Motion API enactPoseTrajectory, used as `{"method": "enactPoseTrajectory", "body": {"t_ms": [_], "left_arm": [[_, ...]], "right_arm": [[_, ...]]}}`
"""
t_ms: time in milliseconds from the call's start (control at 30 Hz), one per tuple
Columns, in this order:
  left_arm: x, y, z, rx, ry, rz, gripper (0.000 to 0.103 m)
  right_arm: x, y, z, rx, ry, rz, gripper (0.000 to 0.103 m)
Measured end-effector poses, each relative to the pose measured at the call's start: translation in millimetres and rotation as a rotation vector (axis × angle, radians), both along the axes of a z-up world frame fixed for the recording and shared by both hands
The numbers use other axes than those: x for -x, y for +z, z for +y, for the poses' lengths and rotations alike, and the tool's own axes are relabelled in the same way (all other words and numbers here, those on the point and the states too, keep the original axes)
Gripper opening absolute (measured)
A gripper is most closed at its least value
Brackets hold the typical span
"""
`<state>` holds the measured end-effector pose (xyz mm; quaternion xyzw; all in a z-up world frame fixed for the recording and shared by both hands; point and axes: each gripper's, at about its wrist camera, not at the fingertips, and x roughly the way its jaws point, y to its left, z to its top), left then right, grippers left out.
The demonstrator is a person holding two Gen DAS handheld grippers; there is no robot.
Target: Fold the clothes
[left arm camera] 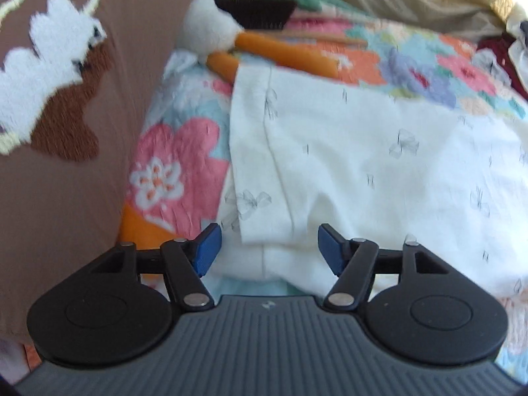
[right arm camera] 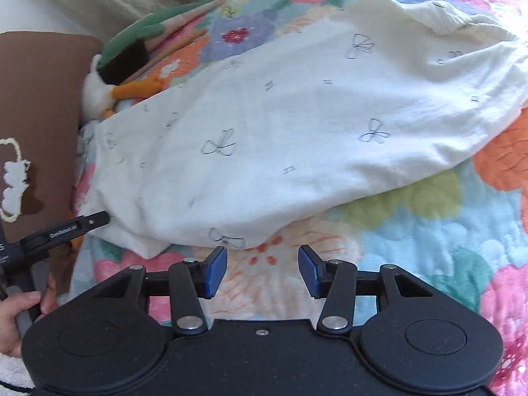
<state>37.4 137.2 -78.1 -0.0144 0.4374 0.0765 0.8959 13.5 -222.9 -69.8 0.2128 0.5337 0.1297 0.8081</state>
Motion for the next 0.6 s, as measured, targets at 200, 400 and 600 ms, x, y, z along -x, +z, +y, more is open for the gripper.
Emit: {"method": "enactPoseTrajectory", "body": {"t_ms": [200,400,600], "left_arm": [[-4.3,-1.7,-3.1,-0.059,-0.049,-0.064,0.001],[16.9,30.6,9.8,0.028,-0.005,-0.224,0.001],[7.4,-12.2,33.4,0.116,0.080,0.053,0.002]], "right_arm": [[1.6,-6.8,-27.6,-0.069,-0.081,-0.008,0.056],[-2.3,-14.8,-45.4,-0.153,-0.174,-0.036,0.065],[0.2,-25.0,-52.8,-0.150,-0.213,-0.036,0.064]]}}
